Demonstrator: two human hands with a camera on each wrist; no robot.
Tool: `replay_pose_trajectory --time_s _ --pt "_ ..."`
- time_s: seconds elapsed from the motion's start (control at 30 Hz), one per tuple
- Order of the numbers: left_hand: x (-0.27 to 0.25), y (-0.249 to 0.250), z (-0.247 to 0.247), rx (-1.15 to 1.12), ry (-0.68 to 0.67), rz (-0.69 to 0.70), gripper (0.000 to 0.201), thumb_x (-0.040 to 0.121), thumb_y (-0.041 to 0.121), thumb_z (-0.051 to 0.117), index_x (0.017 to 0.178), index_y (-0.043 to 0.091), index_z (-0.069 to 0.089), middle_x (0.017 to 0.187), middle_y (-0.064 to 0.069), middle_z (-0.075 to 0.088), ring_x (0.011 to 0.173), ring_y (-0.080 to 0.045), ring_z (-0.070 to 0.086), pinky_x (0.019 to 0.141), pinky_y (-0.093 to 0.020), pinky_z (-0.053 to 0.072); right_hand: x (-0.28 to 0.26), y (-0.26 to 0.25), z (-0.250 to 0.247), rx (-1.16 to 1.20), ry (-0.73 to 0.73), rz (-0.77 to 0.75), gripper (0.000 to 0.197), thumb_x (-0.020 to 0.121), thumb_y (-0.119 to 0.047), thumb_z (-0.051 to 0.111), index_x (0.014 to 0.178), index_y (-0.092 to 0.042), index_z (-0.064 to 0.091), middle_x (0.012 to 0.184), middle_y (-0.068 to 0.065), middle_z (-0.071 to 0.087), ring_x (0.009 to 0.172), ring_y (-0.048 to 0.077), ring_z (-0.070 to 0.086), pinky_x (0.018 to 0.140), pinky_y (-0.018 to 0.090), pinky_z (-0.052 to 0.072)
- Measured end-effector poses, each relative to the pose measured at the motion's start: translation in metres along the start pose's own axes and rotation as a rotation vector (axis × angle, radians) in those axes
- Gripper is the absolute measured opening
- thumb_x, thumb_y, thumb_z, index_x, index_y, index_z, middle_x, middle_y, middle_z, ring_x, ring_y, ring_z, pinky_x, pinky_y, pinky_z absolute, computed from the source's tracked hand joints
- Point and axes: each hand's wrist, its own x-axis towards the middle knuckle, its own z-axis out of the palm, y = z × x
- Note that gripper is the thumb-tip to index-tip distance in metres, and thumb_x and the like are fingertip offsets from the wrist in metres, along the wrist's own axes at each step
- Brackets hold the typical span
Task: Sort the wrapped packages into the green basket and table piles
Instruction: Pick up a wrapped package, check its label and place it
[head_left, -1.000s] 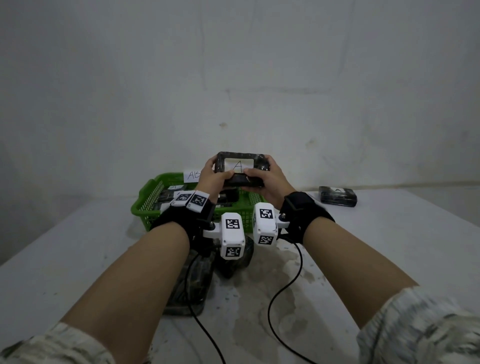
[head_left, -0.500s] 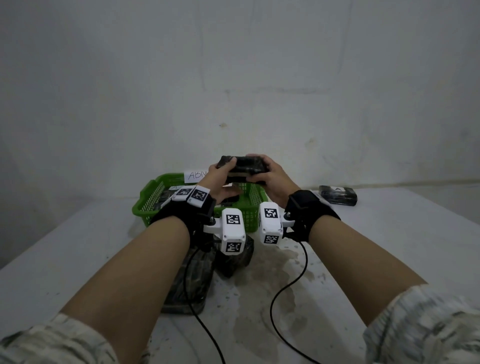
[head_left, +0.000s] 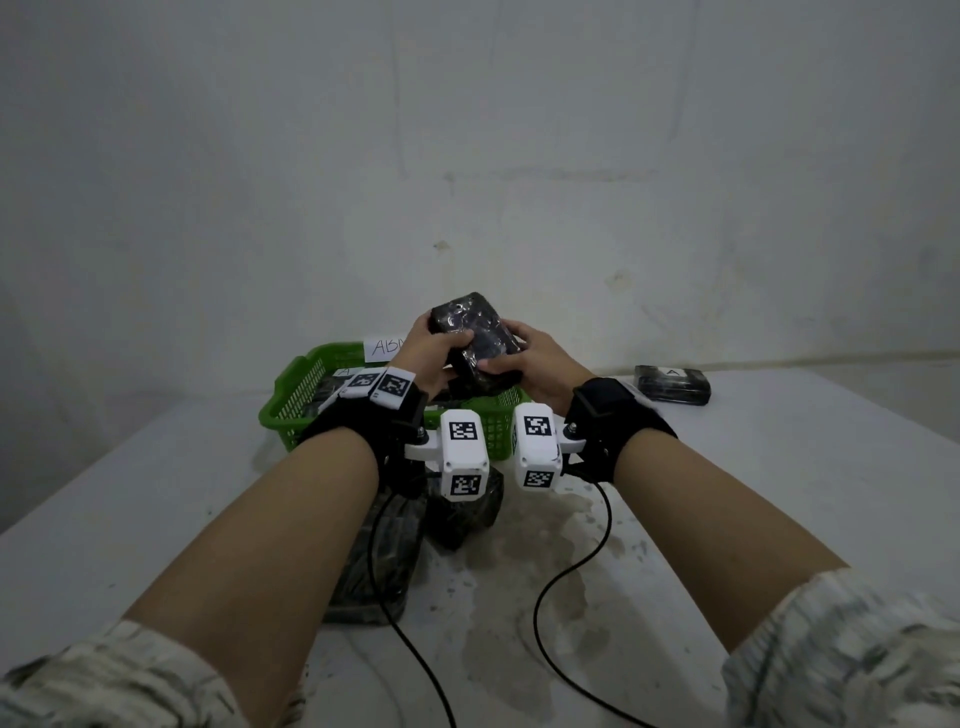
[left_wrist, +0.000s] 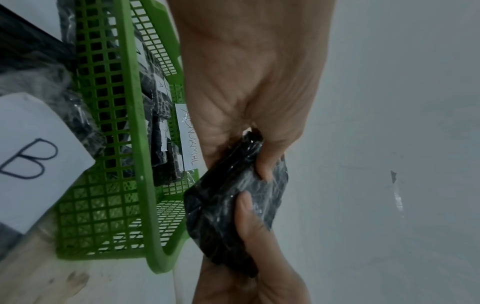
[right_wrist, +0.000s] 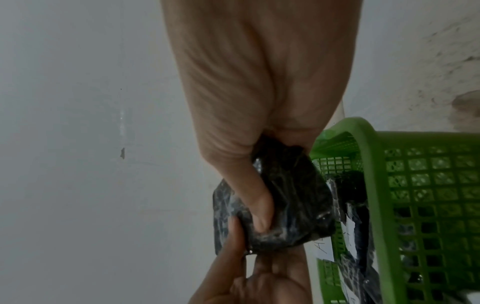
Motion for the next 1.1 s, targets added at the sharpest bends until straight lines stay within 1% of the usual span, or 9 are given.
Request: replay_pose_trajectory --time_s 0.2,0.37,0.43,0.53,0.7,0.8,0.9,0.97,1.1 --pt "-0.003 0.003 0.001 0.05 -0.065 0.032 0.06 0.091 -0.003 0.053 0.141 0.023 0.035 0.12 -0.013 0.054 0.105 -0.03 0.056 0.088 -0.046 0.049 -0.001 0.0 0.002 0.077 0.014 0.032 0.034 0.091 -0.006 0.057 0.125 0.0 0.053 0.104 0.015 0.065 0.089 0.025 0.064 0.079 0.035 0.055" --pt "-0.001 0.0 0.0 0.138 0.001 0.124 0.043 0.095 0.007 0.051 0.136 0.017 0.045 0.118 -0.014 0.056 0.083 -0.019 0.06 0.07 -0.032 0.054 -0.003 -0.001 0.006 0.036 0.05 0.053 0.03 0.091 -0.005 0.059 0.119 -0.004 0.052 0.102 0.012 0.064 0.092 0.027 0.064 0.083 0.04 0.054" --pt "-0.001 -0.001 -0.002 0.191 -0.031 0.159 0.043 0.094 0.002 0.05 0.135 0.015 0.048 0.112 -0.013 0.057 0.08 -0.015 0.06 0.062 -0.024 0.057 -0.008 -0.004 0.006 0.004 0.04 0.08 0.031 0.093 -0.018 0.059 0.12 -0.005 0.054 0.1 0.009 0.065 0.09 0.023 0.064 0.076 0.037 0.055" --pt "-0.003 0.001 -0.003 0.242 -0.102 0.163 0.048 0.092 0.001 0.053 0.137 0.016 0.047 0.11 -0.011 0.059 0.083 -0.014 0.061 0.065 -0.021 0.057 -0.014 -0.009 0.001 -0.046 0.041 0.108 0.042 0.093 -0.037 0.056 0.124 -0.009 0.053 0.103 0.003 0.064 0.091 0.02 0.063 0.067 0.035 0.053" --pt "-0.004 -0.002 0.001 0.272 0.002 0.106 0.054 0.088 0.011 0.063 0.135 0.021 0.037 0.115 -0.018 0.061 0.108 -0.032 0.06 0.089 -0.046 0.053 -0.016 -0.014 0.001 -0.106 0.106 0.054 0.038 0.092 -0.025 0.061 0.123 -0.009 0.046 0.114 0.005 0.058 0.095 0.02 0.059 0.067 0.04 0.051" --pt "-0.005 -0.004 0.001 0.307 -0.061 0.088 0.042 0.092 0.005 0.056 0.129 0.02 0.044 0.097 -0.011 0.063 0.091 -0.026 0.064 0.072 -0.034 0.057 -0.02 -0.02 0.004 -0.039 0.071 0.033 0.024 0.095 -0.023 0.054 0.115 -0.016 0.045 0.101 0.0 0.057 0.089 0.015 0.057 0.064 0.032 0.05" --pt "-0.006 -0.002 0.001 0.249 -0.127 0.078 0.032 0.093 0.002 0.05 0.119 0.021 0.051 0.096 -0.011 0.061 0.092 -0.024 0.06 0.088 -0.042 0.051 -0.021 -0.026 0.008 -0.042 0.042 0.03 0.023 0.098 -0.036 0.046 0.115 -0.021 0.042 0.101 -0.004 0.054 0.089 0.011 0.056 0.066 0.033 0.049" --pt "-0.007 0.001 0.002 0.187 -0.132 0.064 0.024 0.094 0.006 0.046 0.111 0.021 0.056 0.099 -0.009 0.061 0.097 -0.025 0.056 0.096 -0.044 0.046 -0.019 -0.026 0.009 -0.108 0.056 0.01 0.015 0.098 -0.032 0.045 0.11 -0.024 0.042 0.102 -0.005 0.053 0.092 0.012 0.053 0.075 0.039 0.047" --pt "-0.01 0.008 0.005 0.102 -0.135 0.058 0.017 0.096 0.03 0.047 0.098 0.019 0.06 0.094 -0.005 0.058 0.096 -0.023 0.054 0.095 -0.043 0.045 -0.016 -0.026 0.014 -0.116 0.125 -0.075 0.009 0.094 -0.017 0.048 0.095 -0.026 0.046 0.097 -0.003 0.055 0.09 0.016 0.053 0.077 0.042 0.044"
